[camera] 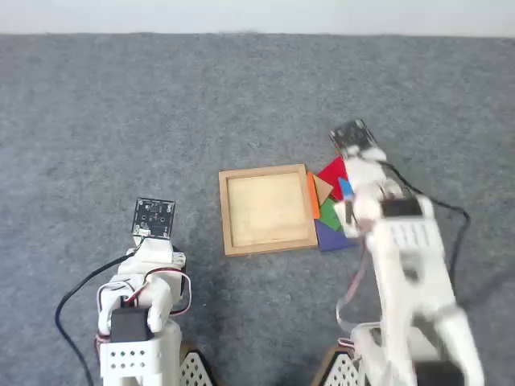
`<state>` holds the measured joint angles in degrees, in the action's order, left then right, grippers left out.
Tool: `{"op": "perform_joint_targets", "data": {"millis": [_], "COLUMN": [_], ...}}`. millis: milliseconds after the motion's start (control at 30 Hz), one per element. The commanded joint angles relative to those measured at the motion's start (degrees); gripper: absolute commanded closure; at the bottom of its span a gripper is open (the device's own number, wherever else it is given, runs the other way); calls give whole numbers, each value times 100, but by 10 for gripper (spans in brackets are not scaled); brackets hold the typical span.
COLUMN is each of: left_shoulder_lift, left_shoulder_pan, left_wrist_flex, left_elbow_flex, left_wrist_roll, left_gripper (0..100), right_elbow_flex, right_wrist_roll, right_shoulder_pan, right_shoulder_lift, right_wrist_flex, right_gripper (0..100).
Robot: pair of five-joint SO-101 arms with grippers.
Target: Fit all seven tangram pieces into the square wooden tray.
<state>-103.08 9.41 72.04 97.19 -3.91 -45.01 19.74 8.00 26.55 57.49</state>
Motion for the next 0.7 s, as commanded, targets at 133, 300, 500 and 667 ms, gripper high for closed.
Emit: {"op": "perform_joint_targets", "data": {"millis": [133, 300, 500, 667], "left_shoulder_lift": [-97, -97, -97, -97], "left_shoulder_pan": [-9, -9, -9, -9], "left_wrist_flex": [18, 18, 18, 18], "left_elbow_flex": [-66, -66, -66, -66], "left_wrist_roll": [0, 0, 0, 0], "left_gripper": [979, 979, 979, 979], "right_elbow_flex": [1582, 1697, 1486, 1415], "right_wrist_roll": [-141, -202, -448, -501], "right_shoulder_pan": [400, 462, 66, -268], "right_shoulder_lift": [-2123, -2422, -2431, -2492], "right_wrist_flex": [-171, -180, -171, -127], "right_gripper": [900, 854, 851, 850]}}
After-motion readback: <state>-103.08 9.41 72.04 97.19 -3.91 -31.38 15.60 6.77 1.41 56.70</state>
